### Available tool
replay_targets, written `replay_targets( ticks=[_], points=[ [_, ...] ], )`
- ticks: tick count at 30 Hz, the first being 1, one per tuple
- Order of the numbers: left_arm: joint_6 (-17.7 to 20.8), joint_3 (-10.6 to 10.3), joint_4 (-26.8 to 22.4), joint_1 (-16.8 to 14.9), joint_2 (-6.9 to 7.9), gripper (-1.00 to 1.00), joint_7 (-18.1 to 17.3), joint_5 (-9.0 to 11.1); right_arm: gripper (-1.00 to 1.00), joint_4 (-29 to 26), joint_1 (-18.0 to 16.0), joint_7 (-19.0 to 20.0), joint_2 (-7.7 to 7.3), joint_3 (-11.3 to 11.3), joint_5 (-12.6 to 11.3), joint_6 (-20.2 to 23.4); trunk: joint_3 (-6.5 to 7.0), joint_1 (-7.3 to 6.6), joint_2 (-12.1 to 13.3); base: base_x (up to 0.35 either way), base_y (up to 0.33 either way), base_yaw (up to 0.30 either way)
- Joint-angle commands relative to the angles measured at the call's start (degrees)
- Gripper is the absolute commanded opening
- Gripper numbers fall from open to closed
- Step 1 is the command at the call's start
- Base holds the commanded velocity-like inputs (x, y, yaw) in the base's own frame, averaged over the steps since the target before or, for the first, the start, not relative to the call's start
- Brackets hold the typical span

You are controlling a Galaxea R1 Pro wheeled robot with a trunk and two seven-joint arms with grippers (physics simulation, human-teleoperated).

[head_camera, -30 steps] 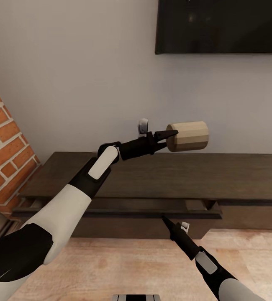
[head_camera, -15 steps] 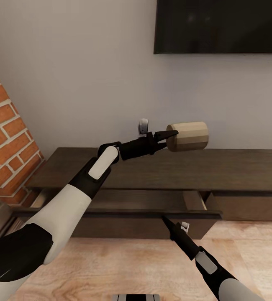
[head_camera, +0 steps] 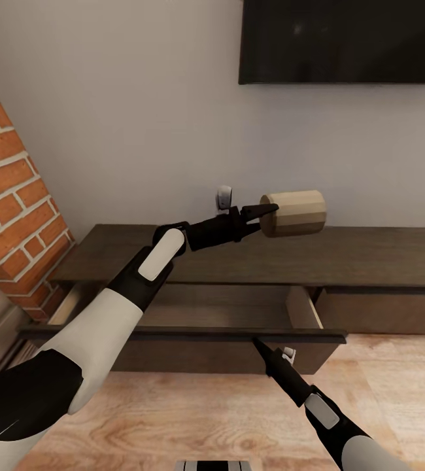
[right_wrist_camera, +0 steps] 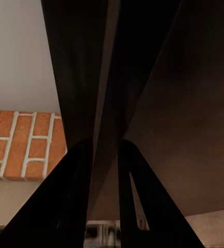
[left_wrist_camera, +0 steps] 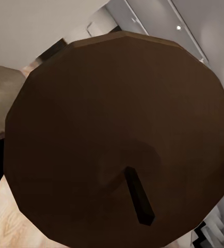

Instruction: Place each of the two pumpkins and all three candles from the living room inside a cabinet in the living room (use any cabinet), then make sure every cabinet is closed, and position the cauldron so it is next to a table in the living room.

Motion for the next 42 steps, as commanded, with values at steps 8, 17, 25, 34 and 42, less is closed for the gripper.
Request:
replay_targets(
  ticks=[8, 17, 25, 34, 42],
  points=[
    [0.4, 0.0, 0.0, 0.0, 0.00, -1.00, -0.1, 0.6, -1.00, 0.5, 0.0, -0.2, -0.10, 0.1, -0.5, 0.0, -0.05, -0.02, 0.0, -0.197, 0.000, 0.000],
    [0.4, 0.0, 0.0, 0.0, 0.00, -1.00, -0.1, 0.6, -1.00, 0.5, 0.0, -0.2, -0.10, 0.2, -0.5, 0.0, -0.05, -0.02, 0.0, -0.219, 0.000, 0.000],
    [0.4, 0.0, 0.0, 0.0, 0.00, -1.00, -0.1, 0.6, -1.00, 0.5, 0.0, -0.2, -0.10, 0.2, -0.4, 0.0, -0.05, -0.02, 0.0, -0.033, 0.000, 0.000],
    [0.4, 0.0, 0.0, 0.0, 0.00, -1.00, 0.0, 0.6, -1.00, 0.5, 0.0, -0.2, -0.10, 0.2, -0.4, 0.0, -0.05, -0.02, 0.0, -0.100, 0.000, 0.000],
    [0.4, 0.0, 0.0, 0.0, 0.00, -1.00, 0.0, 0.5, -1.00, 0.5, 0.0, -0.2, -0.10, 0.2, -0.4, 0.0, -0.05, -0.02, 0.0, -0.212, 0.000, 0.000]
  ],
)
